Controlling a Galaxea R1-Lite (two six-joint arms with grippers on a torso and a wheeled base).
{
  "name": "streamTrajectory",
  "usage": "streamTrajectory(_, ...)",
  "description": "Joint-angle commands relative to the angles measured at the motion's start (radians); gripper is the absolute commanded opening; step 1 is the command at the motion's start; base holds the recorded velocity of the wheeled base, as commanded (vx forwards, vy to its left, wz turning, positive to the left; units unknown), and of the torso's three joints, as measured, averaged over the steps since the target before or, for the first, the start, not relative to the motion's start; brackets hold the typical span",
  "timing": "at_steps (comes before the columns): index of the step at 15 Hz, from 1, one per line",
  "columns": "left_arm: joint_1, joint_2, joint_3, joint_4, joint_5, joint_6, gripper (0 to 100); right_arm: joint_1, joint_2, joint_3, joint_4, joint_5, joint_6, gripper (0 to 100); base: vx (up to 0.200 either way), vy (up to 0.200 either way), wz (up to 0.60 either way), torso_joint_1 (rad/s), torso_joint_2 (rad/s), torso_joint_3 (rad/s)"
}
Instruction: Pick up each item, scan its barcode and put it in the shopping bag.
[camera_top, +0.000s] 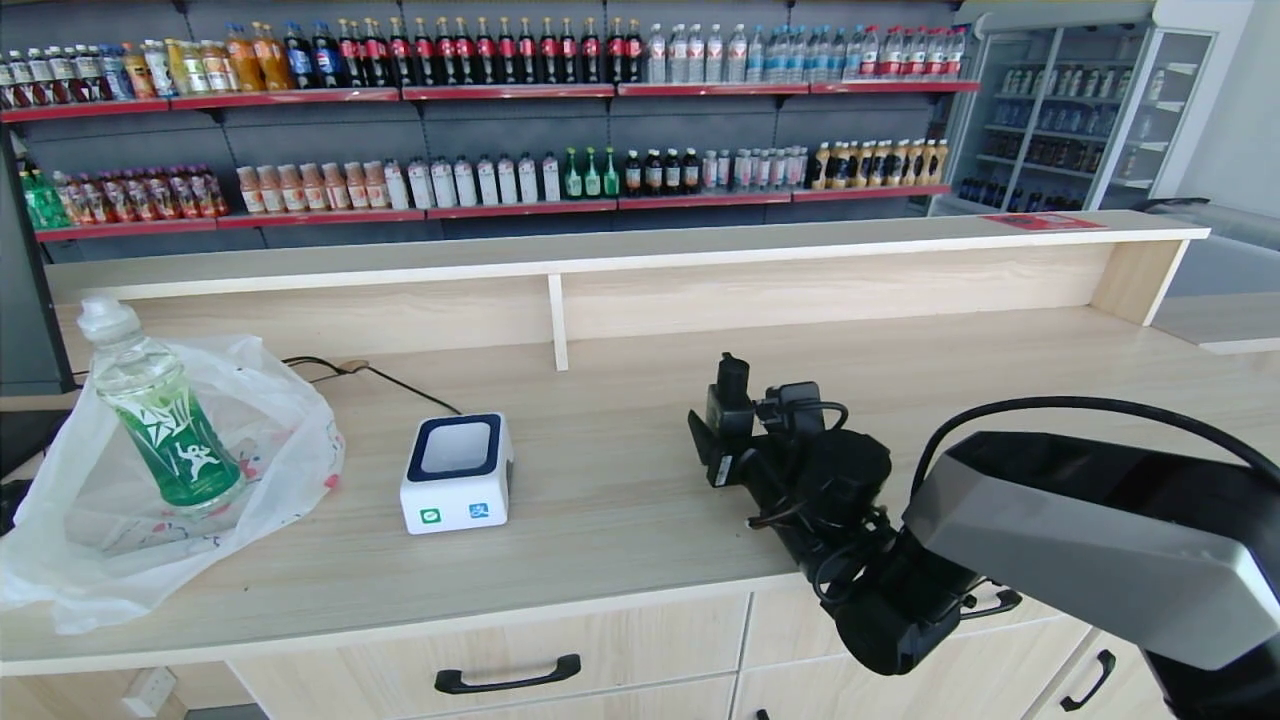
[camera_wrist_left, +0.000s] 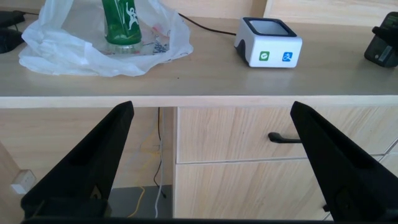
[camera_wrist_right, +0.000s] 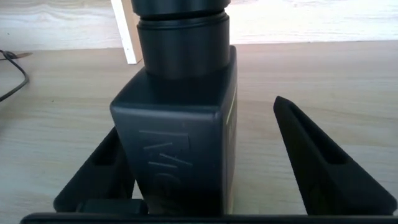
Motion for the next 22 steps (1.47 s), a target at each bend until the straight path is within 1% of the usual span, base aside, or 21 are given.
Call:
streamTrajectory(1, 0.0, 0.001, 0.0, 0.0, 0.001, 0.0, 100, 0.001, 0.0, 0.001, -0.001, 0.0, 0.001, 0, 0.0, 0.0, 0.0, 0.0, 0.0, 0.0)
streamTrajectory(14, 0.002, 0.001, 0.0, 0.0, 0.0, 0.0, 100, 0.004, -0.012, 0.008, -0.001, 0.0, 0.012, 0, 0.0, 0.0, 0.0, 0.0, 0.0, 0.0)
streamTrajectory(18, 0.002, 0.001, 0.0, 0.0, 0.0, 0.0, 100, 0.012, -0.075, 0.015, -0.001, 0.0, 0.014, 0, 0.0, 0.0, 0.0, 0.0, 0.0, 0.0)
streamTrajectory(22, 0.0, 0.001, 0.0, 0.0, 0.0, 0.0, 100, 0.02, -0.139, 0.065, -0.001, -0.002, 0.015, 0, 0.0, 0.0, 0.0, 0.0, 0.0, 0.0)
